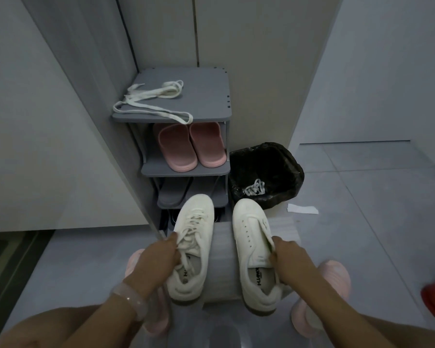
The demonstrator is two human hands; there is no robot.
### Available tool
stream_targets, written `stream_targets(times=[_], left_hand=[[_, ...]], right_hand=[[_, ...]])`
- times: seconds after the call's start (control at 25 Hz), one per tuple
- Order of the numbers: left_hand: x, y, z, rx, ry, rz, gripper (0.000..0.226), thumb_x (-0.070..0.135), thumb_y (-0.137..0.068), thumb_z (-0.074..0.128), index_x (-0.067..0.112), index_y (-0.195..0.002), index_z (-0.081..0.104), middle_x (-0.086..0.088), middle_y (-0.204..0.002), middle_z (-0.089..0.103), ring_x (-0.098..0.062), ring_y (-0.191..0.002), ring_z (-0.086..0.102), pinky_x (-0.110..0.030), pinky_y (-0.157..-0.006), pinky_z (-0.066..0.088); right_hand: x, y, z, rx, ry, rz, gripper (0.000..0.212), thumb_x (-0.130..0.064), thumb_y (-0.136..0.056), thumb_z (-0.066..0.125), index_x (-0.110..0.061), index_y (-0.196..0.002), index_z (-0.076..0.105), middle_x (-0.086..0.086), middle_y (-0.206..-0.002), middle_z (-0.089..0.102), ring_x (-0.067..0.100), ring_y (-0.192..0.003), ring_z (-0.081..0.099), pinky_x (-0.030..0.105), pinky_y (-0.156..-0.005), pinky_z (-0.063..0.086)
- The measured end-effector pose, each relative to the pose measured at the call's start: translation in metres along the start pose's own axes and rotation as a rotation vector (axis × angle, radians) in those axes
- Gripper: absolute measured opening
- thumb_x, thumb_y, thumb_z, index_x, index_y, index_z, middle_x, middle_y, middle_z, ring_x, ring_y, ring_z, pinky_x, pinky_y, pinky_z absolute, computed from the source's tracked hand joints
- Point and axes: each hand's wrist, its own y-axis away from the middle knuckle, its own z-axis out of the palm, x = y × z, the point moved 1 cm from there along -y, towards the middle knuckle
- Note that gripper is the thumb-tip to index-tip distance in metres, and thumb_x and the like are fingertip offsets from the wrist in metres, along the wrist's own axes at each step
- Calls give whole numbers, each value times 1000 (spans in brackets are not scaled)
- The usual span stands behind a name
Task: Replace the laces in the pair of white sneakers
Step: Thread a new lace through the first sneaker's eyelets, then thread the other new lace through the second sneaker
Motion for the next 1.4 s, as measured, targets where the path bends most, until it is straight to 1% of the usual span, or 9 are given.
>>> stream_targets(times=[0.24,0.4,0.52,0.68,0.8,1.0,1.2,1.28,1.4], left_hand=[[-12,10,18,-71,59,-29,53,22,-98,37,9,-146,19,-13,-122,57,-24,-107,57,-22,-81,39],[-10,11,8,-289,202,-28,66,30,-97,41,16,-149,2,-17,-132,50,-28,-113,57,-22,-78,40],[-12,13,-8,-331,144,10,51,27,-97,40,15,-143,23,-11,-132,52,-19,-101,59,-19,-71,39],[-14,-1,-33,70,250,95,43,21,-95,41,21,-138,40,-5,-127,56,-18,-110,54,-25,-86,41],[-9,-8,-51,144,401,219,43,21,-96,42,23,-138,40,-6,-127,54,-20,-114,50,-25,-93,38],[-1,-8,-88,229,574,302,42,24,-97,42,22,-139,39,5,-135,46,-12,-122,46,-23,-100,36],[2,-6,-117,307,970,210,24,24,-97,42,25,-115,59,10,-113,59,-6,-107,54,-16,-91,38],[11,-4,-126,231,1475,122,28,30,-99,35,23,-98,62,4,-101,66,-13,-101,61,-24,-90,46],[18,4,-132,-2,2122,117,43,44,-96,29,14,-108,57,-12,-92,69,-22,-80,68,-35,-72,58]], right_hand=[[-6,2,2,-49,33,15,28,-18,-97,33,-9,-123,41,10,-107,56,19,-82,51,24,-67,36],[-9,10,-4,-116,72,-28,37,-20,-99,32,-10,-134,31,11,-114,54,20,-91,54,25,-73,39],[-17,16,-35,-192,141,-73,52,-22,-98,37,-15,-146,17,12,-132,47,23,-107,54,28,-84,43],[-81,3,-110,209,67,-275,38,-19,-95,43,-19,-133,46,12,-121,58,30,-108,57,36,-88,48],[-163,-20,-153,574,-43,-495,31,-17,-93,46,-14,-124,52,11,-113,61,30,-104,56,40,-82,49],[-240,-72,-160,686,313,-475,44,-15,-90,53,-12,-132,42,13,-136,40,30,-123,37,37,-92,35],[-233,-60,-154,913,115,-680,16,10,-65,61,0,-78,61,20,-73,62,36,-67,59,36,-56,38],[-218,-24,-135,823,170,-845,12,1,-65,67,-4,-74,61,12,-63,61,32,-56,58,31,-49,42],[-169,34,-79,116,374,-872,18,-7,-87,54,-5,-104,59,16,-96,64,34,-89,62,41,-74,52]])
